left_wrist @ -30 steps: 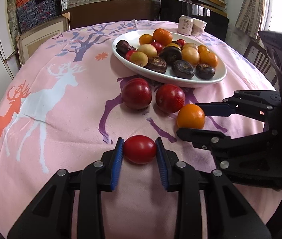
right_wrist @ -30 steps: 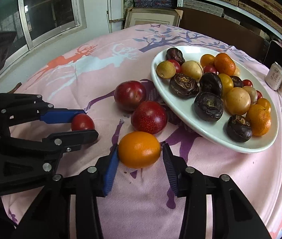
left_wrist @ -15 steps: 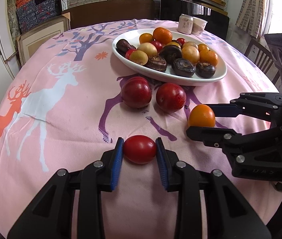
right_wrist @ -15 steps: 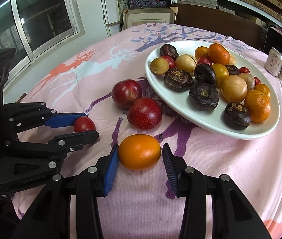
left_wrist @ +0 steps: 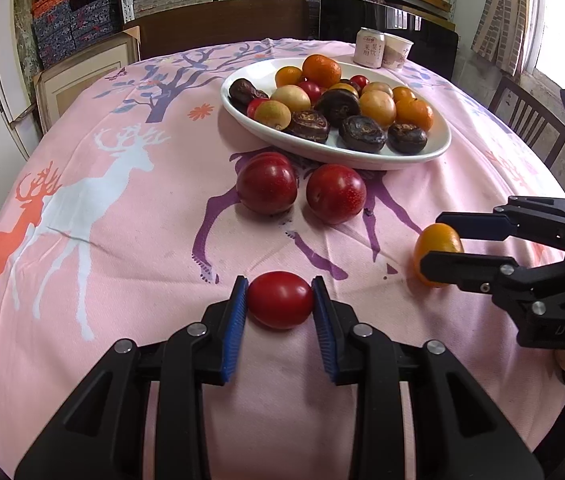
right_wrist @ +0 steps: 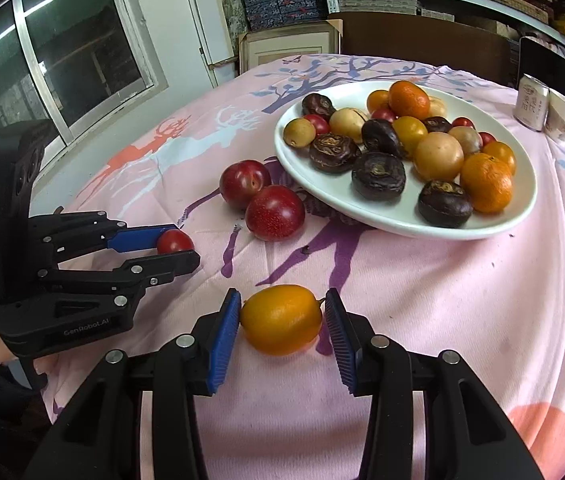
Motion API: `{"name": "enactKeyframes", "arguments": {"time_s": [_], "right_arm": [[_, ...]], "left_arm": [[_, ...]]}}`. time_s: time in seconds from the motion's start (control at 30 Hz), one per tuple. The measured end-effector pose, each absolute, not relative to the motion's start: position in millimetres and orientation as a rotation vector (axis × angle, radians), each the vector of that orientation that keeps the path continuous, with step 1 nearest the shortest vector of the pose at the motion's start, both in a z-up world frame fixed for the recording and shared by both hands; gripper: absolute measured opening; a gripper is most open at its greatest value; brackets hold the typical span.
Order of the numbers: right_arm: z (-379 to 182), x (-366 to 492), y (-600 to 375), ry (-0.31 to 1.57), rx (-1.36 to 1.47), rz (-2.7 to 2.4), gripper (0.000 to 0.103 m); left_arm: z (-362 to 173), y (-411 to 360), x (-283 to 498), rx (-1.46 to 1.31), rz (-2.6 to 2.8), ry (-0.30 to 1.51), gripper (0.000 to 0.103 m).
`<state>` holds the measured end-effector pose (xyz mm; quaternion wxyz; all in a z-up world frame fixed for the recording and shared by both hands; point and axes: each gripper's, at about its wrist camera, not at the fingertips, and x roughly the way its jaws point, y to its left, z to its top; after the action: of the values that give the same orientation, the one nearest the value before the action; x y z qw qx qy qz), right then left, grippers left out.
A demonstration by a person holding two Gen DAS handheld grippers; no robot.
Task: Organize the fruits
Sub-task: 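Grasp an orange with the right tool while the left tool holds the tomato, then carry the tomato and orange onto the plate with both tools and release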
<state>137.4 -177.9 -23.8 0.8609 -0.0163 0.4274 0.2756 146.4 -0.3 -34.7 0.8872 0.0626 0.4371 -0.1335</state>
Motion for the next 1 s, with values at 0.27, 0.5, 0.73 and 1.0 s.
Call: {"name": "enactKeyframes", "arguments": {"time_s": [0.27,0.5,0.73,1.0], "right_arm": [[-24,132,-176,0.907,-0.077,0.584,0.045],[-30,142,-164,0.942,-0.099,0.577,0.046],[-31,143,-166,0.945,-0.070,0.583,0.039],[-28,139,-172,0.920,-0.049,0.585,0.039]], "left_arm": [[-36,-3,143,0.141,-0.276,0.908,0.032],[-38,-4,144,0.138,-0.277,0.919,0.032],[-38,-4,144,0.137,-0.278,0.921,0.032],[-38,-4,144,0.137,-0.277,0.921,0.032]]}}
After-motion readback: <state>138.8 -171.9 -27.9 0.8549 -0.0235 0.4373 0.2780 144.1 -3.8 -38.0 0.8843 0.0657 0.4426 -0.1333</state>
